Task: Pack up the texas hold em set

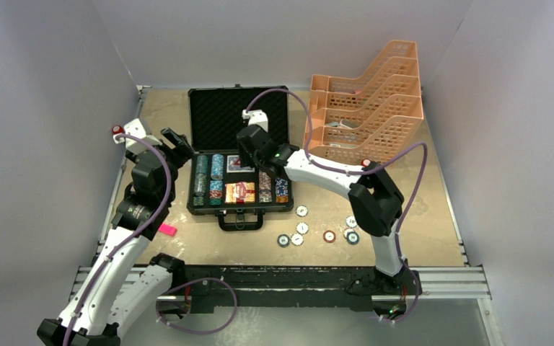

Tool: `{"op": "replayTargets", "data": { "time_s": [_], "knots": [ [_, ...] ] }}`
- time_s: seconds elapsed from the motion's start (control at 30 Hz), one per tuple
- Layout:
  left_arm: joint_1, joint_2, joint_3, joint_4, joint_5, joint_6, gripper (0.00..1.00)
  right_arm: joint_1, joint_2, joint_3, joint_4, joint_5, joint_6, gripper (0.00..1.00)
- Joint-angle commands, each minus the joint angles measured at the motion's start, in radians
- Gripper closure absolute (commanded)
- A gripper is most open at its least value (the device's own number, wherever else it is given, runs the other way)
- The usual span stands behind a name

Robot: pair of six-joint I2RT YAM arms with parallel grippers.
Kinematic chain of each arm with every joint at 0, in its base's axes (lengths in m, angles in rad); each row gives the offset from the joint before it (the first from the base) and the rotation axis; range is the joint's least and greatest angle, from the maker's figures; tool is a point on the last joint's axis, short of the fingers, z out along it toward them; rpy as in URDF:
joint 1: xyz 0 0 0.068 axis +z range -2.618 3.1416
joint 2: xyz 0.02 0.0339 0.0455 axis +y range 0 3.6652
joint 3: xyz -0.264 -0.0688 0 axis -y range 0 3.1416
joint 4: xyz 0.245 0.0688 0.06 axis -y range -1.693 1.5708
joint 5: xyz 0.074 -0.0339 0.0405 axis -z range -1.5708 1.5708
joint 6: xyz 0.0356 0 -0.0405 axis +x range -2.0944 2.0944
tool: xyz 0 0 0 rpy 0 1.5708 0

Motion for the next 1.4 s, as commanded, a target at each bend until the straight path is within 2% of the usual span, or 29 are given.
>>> {"op": "replayTargets", "data": {
  "time_s": [0.0,0.23,0.6,0.8,0.93,1.07,1.23,1.37],
  "knots": [
    [0.016,0.001,0.006,0.022,-0.011,0.002,0.29,0.009,0.015,0.083,0.023,-0.052,-0.054,0.46],
    [0.019,-0.006,0.003,0.02,-0.017,0.0,0.29,0.02,0.071,0.115,0.035,-0.1,-0.077,0.46],
    [0.022,0.003,0.003,0.02,-0.007,-0.002,0.29,0.02,0.148,0.193,-0.026,-0.074,-0.05,0.45],
    [0.026,0.015,0.007,0.022,0.003,0.001,0.29,0.02,0.147,0.192,-0.077,-0.064,-0.027,0.39],
    [0.028,0.02,0.01,0.02,0.01,-0.004,0.29,0.02,0.109,0.192,-0.08,-0.068,-0.018,0.3],
    [0.028,0.017,0.009,0.019,0.009,-0.005,0.29,0.02,0.038,0.176,-0.085,-0.046,0.001,0.27],
    [0.028,0.027,0.025,0.025,0.025,-0.003,0.29,0.008,-0.097,0.065,-0.119,0.157,0.109,0.26],
    [0.029,0.032,0.029,0.021,0.065,-0.005,0.29,-0.041,-0.216,-0.066,-0.206,0.258,0.214,0.25]
  ]
}}
